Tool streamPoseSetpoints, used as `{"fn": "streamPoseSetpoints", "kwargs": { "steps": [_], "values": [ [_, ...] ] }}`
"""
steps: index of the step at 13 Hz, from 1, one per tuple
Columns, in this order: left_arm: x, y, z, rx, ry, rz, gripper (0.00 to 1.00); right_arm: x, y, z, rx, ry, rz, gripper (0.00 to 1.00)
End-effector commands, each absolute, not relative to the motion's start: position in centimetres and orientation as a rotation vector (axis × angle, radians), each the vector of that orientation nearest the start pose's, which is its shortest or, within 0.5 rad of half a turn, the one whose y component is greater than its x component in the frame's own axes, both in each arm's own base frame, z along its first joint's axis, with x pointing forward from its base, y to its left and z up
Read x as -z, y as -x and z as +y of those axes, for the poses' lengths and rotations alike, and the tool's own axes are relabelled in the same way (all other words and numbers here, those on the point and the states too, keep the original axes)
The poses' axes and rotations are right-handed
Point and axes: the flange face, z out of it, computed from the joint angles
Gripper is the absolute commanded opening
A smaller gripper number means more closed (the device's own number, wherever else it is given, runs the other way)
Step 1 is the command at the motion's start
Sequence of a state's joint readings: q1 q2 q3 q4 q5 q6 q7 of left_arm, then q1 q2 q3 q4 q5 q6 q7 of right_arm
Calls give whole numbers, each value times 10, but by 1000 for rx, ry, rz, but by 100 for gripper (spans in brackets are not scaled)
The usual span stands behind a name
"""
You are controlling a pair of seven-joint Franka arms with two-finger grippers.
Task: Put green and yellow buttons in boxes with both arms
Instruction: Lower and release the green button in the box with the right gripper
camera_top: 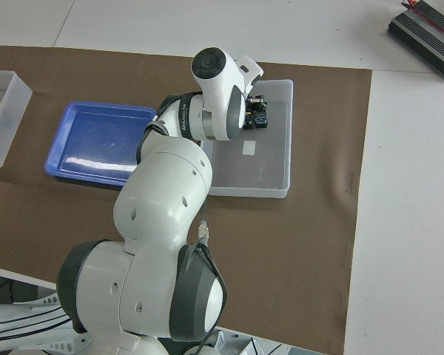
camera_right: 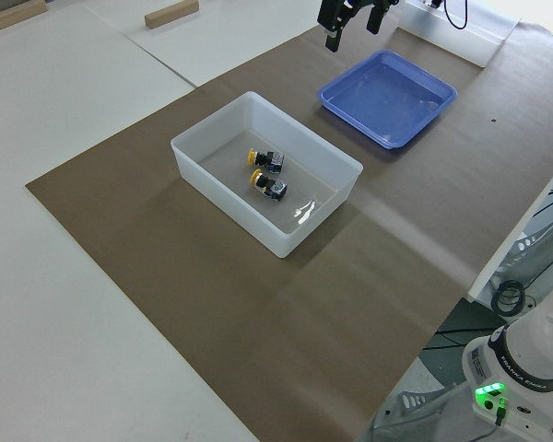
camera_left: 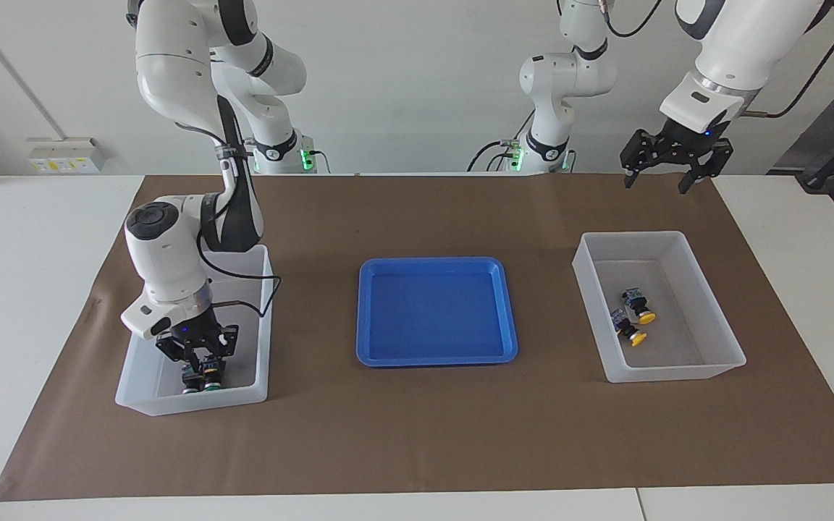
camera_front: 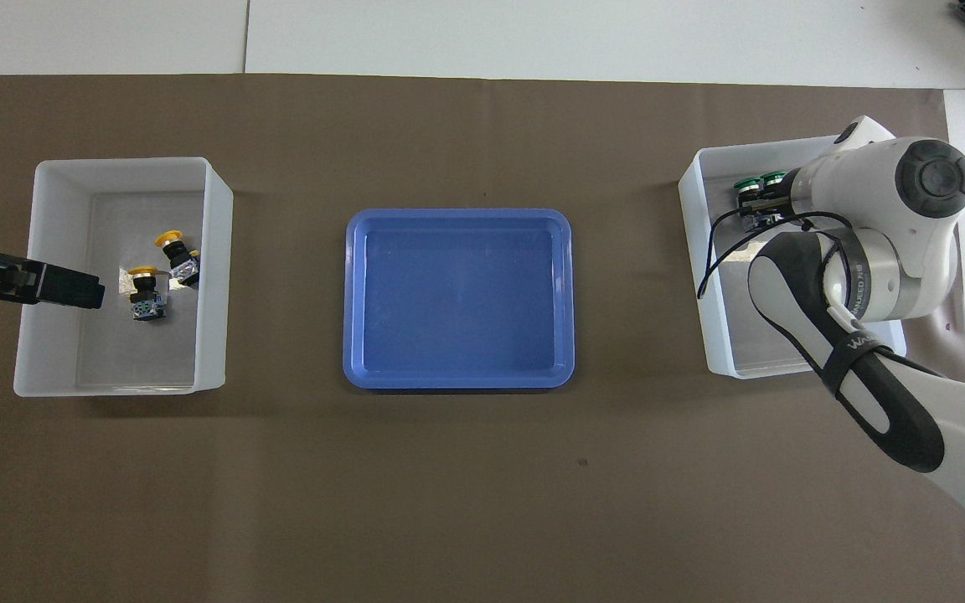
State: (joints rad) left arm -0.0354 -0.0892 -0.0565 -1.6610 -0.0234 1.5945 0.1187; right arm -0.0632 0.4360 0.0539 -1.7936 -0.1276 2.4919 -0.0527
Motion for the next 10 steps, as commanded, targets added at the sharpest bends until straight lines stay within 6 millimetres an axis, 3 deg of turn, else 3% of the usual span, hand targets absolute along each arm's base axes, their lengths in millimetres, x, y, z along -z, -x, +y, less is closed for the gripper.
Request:
{"fn": "streamPoseSetpoints", "kwargs": {
  "steps": [1, 3, 5, 7, 10],
  "values": [
    [-632, -524, -49, 13, 3150, 322, 100, -353, -671, -12, 429, 3172, -217, 65],
    [-632, -524, -50, 13, 3150, 324, 100, -389, -664, -7, 428, 3176, -178, 70],
    [-631, -523, -51, 8, 3152, 320, 100, -423, -655, 2, 422, 3177, -91, 88],
    [-630, -524, -51, 10, 3152, 317, 100, -453, -643, 19, 388, 3179, -12, 100],
    [-630, -524, -48, 10, 3154, 305, 100, -501, -618, 29, 338, 3183, 28, 100]
  ]
}}
